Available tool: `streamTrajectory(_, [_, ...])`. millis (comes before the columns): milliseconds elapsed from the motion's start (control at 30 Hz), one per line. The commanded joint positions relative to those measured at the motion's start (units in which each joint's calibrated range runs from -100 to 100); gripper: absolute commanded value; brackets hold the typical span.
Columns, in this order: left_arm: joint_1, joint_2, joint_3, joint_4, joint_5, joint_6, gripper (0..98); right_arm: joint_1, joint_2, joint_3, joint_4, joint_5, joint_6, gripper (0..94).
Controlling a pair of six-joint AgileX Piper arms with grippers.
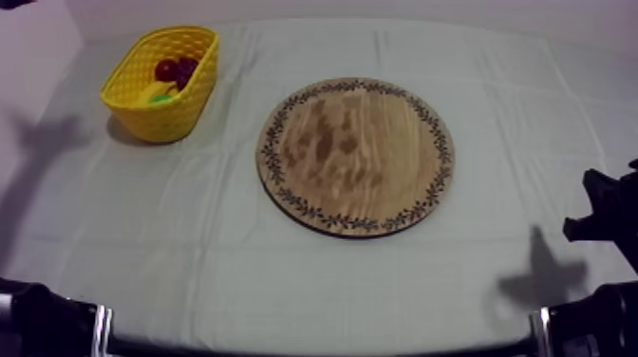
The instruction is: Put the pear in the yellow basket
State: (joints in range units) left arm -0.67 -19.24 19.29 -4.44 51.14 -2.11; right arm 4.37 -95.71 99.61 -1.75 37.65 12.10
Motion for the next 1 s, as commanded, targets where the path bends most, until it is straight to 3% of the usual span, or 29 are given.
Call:
streamTrajectory(0, [0.1, -12.4, 11.4, -0.31, -5.6, 1.9, 0.1, 0.0, 0.0, 0.1, 0.0, 0.0, 0.0, 0.3])
streamTrajectory(400, [2.3, -48.6, 52.2, -2.85, -24.1, 6.5, 0.0, 0.0, 0.0, 0.1, 0.0, 0.0, 0.0, 0.3])
streamTrajectory(700, [2.1, -66.8, 71.0, -3.21, -28.0, 6.2, 0.0, 0.0, 0.0, 0.1, 0.0, 0.0, 0.0, 0.3])
streamTrajectory(967, [1.6, -74.2, 79.2, -2.93, -28.4, 5.6, 0.0, 0.0, 0.0, 0.1, 0.0, 0.0, 0.0, 0.3])
